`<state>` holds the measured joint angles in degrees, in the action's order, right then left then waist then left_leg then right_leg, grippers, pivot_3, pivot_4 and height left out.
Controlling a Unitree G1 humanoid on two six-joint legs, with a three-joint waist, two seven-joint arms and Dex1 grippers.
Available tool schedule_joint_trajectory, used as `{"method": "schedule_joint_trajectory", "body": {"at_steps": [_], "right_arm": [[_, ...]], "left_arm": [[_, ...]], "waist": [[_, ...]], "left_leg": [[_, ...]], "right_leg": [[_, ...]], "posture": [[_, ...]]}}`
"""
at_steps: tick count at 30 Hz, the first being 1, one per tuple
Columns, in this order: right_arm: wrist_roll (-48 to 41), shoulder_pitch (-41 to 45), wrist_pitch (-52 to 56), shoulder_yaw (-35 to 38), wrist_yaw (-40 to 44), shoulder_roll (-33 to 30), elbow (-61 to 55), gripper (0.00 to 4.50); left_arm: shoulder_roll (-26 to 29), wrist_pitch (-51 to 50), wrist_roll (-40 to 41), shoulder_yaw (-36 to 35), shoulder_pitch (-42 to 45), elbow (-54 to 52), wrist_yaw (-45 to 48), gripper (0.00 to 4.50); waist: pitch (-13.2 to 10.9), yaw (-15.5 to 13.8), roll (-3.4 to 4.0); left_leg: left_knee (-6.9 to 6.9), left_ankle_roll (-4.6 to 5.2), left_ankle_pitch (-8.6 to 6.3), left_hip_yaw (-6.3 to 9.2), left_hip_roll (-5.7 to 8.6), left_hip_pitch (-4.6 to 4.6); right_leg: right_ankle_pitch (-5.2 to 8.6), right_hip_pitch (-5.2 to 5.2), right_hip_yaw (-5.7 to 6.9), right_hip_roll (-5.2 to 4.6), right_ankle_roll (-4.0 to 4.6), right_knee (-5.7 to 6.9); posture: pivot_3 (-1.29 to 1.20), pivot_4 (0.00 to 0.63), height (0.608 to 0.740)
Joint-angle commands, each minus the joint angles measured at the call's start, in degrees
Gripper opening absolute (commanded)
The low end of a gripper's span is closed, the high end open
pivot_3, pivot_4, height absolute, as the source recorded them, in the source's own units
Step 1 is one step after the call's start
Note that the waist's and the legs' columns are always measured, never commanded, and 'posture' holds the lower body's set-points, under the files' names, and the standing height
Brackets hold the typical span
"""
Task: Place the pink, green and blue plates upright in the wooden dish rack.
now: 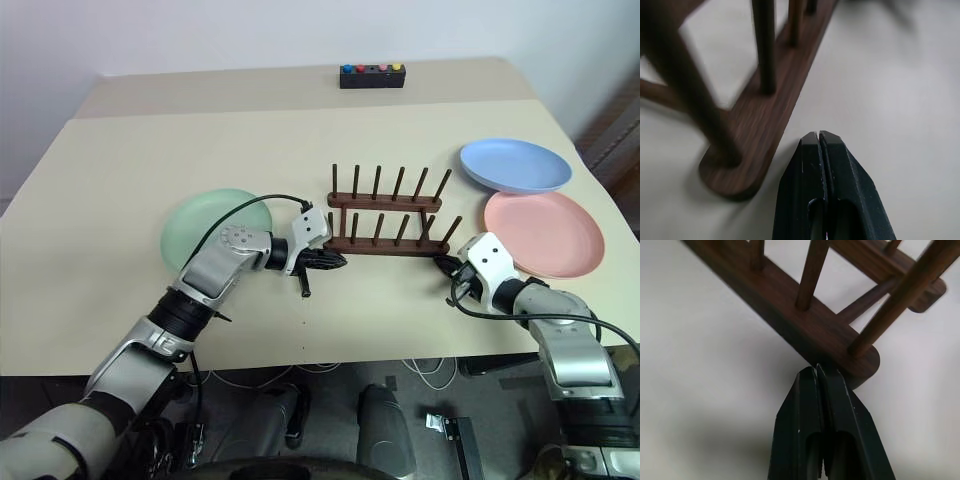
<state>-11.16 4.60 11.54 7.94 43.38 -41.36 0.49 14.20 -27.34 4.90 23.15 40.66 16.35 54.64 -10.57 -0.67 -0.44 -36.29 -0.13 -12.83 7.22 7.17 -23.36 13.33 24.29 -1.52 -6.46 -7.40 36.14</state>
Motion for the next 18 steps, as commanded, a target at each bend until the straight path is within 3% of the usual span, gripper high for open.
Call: {"method": "schedule_joint_trajectory", "body": {"at_steps": [1, 18], "right_arm": [[1.91, 2.82, -3.1, -0.58, -1.37, 0.87, 3.08, 0.04], [7.27, 14.15, -12.16, -4.1, -2.24, 1.98, 18.2, 0.04]], "left_arm": [[-1.66, 3.83, -1.04, -0.9, 2.64, 3.27, -1.27, 0.0], [-5.55, 19.94, -4.02, -4.06, 13.75, 28.05, -1.78, 0.0]], "waist": [[0.0, -0.05, 0.0], [0.0, 0.4, 0.0]], "left_leg": [[0.0, 0.01, 0.0, 0.0, 0.01, 0.0], [0.01, -0.02, 0.02, 0.0, 0.02, 0.0]], "right_leg": [[0.0, -0.01, 0.0, -0.01, 0.0, 0.0], [0.0, 0.01, 0.02, 0.0, -0.01, 0.02]], "posture": [[0.0, 0.15, 0.74], [0.0, 0.15, 0.74]]}}
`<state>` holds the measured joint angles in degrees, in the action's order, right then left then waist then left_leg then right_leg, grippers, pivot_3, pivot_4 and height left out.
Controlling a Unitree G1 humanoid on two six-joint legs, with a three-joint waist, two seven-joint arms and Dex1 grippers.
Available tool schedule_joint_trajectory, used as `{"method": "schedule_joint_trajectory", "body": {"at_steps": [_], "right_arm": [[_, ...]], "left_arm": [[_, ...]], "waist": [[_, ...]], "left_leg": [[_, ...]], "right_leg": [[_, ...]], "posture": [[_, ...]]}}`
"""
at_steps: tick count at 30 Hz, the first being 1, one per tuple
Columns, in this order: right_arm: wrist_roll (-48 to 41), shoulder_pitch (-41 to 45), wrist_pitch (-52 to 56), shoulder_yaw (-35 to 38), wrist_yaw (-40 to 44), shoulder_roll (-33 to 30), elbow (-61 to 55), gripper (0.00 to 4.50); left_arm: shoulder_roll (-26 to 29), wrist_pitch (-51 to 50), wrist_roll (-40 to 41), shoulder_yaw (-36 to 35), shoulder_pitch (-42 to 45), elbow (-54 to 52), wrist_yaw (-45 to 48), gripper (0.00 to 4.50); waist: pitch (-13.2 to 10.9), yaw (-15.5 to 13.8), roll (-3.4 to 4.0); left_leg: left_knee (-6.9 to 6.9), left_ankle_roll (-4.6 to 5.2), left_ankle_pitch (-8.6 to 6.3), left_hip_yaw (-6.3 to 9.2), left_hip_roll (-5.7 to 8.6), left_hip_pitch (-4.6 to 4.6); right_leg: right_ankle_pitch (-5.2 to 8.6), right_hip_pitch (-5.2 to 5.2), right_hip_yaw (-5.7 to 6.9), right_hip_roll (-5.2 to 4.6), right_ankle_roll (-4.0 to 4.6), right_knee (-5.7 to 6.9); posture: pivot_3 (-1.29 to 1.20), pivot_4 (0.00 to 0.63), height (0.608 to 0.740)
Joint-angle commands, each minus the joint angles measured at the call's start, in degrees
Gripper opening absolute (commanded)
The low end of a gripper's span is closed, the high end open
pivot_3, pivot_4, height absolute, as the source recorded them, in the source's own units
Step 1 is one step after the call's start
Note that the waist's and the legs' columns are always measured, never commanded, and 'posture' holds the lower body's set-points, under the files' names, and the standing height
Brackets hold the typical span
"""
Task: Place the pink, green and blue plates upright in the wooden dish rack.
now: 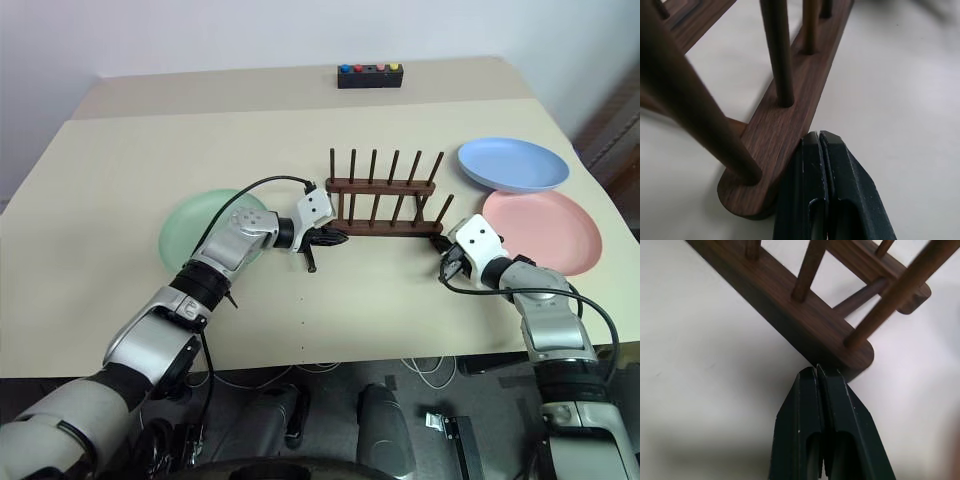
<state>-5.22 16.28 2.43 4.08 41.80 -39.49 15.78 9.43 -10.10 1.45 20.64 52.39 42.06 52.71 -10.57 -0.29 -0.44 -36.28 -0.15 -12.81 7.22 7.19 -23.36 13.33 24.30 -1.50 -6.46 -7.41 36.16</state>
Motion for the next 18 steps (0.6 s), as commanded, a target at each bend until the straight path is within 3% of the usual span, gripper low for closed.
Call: {"method": "schedule_joint_trajectory", "body": {"at_steps": [1, 11, 18], "right_arm": [[1.64, 3.11, -3.68, -0.44, -0.71, 0.13, 3.98, 0.04], [3.82, 10.88, -9.44, -2.91, 0.61, 0.5, 14.31, 0.04], [5.09, 16.4, -12.84, -4.11, 0.71, 1.19, 21.1, 0.04]], "left_arm": [[-0.95, 3.37, -0.74, -1.66, 2.36, 3.37, 0.16, 0.0], [-1.9, 10.57, -2.98, -4.22, 9.35, 16.21, -1.59, 0.0], [-2.71, 12.37, -3.95, -5.14, 10.01, 18.64, -1.32, 0.0]], "waist": [[0.0, 0.03, 0.0], [0.0, 1.0, -0.01], [-0.01, 1.22, -0.01]], "left_leg": [[0.0, 0.0, 0.0, -0.01, 0.0, 0.0], [0.01, -0.02, 0.02, 0.0, 0.0, 0.0], [0.01, -0.03, 0.02, 0.0, 0.01, -0.01]], "right_leg": [[0.0, 0.0, 0.0, 0.0, 0.0, 0.0], [-0.01, 0.01, 0.01, 0.0, -0.02, 0.01], [-0.01, 0.03, 0.01, 0.01, -0.03, 0.02]], "posture": [[0.0, 0.15, 0.74], [0.0, 0.15, 0.74], [0.0, 0.15, 0.74]]}}
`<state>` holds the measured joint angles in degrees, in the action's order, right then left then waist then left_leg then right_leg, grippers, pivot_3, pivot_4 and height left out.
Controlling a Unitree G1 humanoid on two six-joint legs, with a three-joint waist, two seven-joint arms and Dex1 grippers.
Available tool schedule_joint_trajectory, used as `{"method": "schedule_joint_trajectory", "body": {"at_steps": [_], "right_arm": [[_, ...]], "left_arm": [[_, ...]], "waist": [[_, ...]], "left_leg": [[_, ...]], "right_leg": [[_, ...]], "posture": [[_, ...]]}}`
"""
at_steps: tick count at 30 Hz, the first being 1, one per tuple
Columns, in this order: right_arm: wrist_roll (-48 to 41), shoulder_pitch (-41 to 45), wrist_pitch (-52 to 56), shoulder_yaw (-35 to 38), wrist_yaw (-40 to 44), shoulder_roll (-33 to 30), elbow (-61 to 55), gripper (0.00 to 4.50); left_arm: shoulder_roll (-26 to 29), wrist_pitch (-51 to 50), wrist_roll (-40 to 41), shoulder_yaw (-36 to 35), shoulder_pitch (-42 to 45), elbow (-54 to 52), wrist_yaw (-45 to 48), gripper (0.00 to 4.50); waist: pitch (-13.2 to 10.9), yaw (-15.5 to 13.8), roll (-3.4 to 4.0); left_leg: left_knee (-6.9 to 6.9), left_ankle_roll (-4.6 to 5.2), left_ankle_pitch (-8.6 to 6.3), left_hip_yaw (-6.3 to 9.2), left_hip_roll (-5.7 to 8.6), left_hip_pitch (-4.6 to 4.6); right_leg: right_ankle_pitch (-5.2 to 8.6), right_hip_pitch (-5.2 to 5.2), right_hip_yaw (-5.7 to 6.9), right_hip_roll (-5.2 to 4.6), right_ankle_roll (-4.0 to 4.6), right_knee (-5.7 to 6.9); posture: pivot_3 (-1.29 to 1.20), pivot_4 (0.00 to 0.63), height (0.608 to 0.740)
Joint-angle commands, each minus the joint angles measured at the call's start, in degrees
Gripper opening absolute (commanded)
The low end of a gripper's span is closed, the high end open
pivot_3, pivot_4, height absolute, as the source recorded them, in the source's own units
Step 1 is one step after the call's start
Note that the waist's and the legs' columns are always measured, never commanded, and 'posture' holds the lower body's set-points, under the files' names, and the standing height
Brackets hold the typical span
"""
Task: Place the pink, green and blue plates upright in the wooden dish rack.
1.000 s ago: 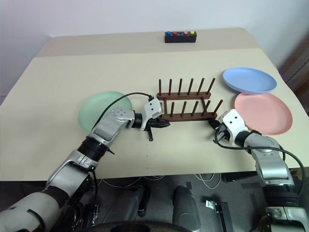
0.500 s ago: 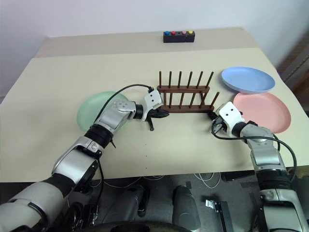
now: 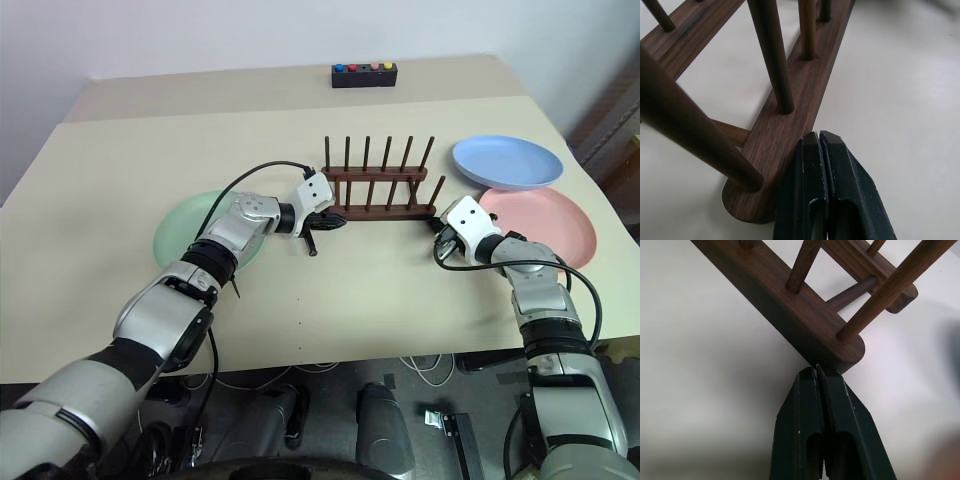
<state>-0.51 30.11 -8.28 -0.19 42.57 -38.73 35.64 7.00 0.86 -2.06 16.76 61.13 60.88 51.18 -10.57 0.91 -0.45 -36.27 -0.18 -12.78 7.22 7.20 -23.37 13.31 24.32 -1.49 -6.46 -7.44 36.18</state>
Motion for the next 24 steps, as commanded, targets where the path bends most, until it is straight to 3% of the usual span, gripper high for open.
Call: {"method": "schedule_joint_trajectory", "body": {"at_steps": [1, 24], "right_arm": [[0.47, 2.92, -2.5, 0.11, -0.06, 0.48, 1.86, 0.04], [1.37, 4.26, -4.54, -0.2, 0.46, 1.39, 3.89, 0.04]], "left_arm": [[-0.27, 1.46, -0.55, -1.39, 1.28, -0.07, 0.17, 0.0], [0.53, 2.73, -2.67, -3.73, 2.2, 1.98, -0.43, 0.0]], "waist": [[0.0, 0.02, 0.0], [0.0, 0.07, 0.0]], "left_leg": [[0.0, 0.0, 0.0, 0.01, 0.0, 0.0], [0.0, -0.02, 0.01, 0.01, 0.0, 0.0]], "right_leg": [[0.0, 0.0, 0.0, 0.0, 0.0, 0.01], [0.0, 0.02, 0.0, 0.01, 0.0, 0.03]], "posture": [[0.0, 0.15, 0.74], [0.0, 0.15, 0.74]]}}
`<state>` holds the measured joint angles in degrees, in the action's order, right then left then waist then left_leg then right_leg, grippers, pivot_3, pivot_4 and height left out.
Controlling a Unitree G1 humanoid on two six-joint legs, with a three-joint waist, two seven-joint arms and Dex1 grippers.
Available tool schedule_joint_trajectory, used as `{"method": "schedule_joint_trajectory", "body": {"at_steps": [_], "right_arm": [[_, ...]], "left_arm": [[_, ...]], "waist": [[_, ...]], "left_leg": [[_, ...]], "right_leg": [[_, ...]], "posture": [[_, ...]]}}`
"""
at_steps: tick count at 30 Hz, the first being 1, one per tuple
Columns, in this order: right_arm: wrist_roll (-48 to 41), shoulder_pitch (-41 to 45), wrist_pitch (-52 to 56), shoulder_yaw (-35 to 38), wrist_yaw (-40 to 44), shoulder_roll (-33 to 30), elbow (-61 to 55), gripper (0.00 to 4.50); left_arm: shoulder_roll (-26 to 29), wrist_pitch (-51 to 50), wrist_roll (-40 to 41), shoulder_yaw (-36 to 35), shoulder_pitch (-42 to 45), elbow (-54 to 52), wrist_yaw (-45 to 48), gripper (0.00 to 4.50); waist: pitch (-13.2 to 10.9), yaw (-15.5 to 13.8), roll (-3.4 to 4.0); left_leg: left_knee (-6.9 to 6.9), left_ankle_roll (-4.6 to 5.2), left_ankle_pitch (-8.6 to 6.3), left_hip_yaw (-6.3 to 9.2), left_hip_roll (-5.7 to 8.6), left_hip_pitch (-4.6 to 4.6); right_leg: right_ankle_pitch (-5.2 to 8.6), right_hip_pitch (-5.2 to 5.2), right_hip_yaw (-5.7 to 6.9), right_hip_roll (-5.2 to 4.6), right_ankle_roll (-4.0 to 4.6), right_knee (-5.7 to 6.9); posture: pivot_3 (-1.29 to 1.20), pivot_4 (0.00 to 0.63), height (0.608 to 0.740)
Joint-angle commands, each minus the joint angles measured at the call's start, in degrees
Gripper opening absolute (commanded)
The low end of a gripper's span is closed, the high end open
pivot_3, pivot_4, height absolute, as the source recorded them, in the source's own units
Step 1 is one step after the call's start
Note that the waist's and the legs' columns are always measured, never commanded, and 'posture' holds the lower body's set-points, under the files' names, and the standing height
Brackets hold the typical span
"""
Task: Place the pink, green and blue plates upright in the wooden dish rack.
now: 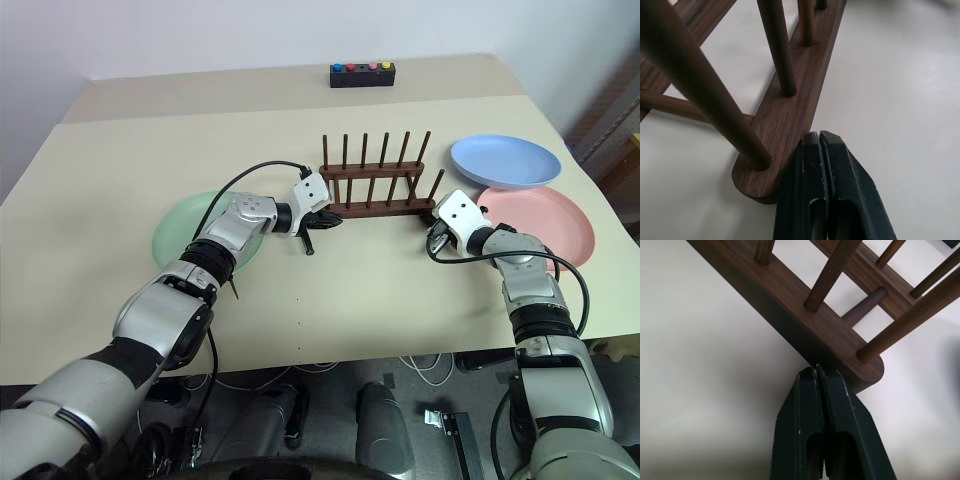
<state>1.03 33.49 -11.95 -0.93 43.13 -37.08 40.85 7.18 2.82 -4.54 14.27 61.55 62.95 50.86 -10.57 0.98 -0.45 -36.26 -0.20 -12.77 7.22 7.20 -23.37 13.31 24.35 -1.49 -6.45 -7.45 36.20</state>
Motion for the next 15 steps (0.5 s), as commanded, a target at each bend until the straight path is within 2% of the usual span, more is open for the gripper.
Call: {"method": "schedule_joint_trajectory", "body": {"at_steps": [1, 15], "right_arm": [[-0.16, 0.95, -0.81, 0.54, -0.2, -0.19, -1.37, 0.04], [-0.95, 0.25, 0.17, 0.92, -0.12, 0.23, -3.71, 0.04]], "left_arm": [[0.4, 0.76, -0.15, -1.25, 1.8, -0.19, 0.15, 0.0], [1.0, 1.24, -0.91, -1.4, 1.91, 0.13, 0.65, 0.0]], "waist": [[0.0, 0.0, 0.0], [0.0, 0.03, 0.0]], "left_leg": [[0.0, 0.0, 0.0, 0.0, 0.0, 0.0], [0.0, 0.0, 0.0, 0.0, 0.0, 0.0]], "right_leg": [[0.0, 0.0, 0.0, 0.0, 0.0, 0.0], [0.0, 0.0, 0.0, 0.0, 0.0, 0.01]], "posture": [[0.0, 0.15, 0.74], [0.0, 0.15, 0.74]]}}
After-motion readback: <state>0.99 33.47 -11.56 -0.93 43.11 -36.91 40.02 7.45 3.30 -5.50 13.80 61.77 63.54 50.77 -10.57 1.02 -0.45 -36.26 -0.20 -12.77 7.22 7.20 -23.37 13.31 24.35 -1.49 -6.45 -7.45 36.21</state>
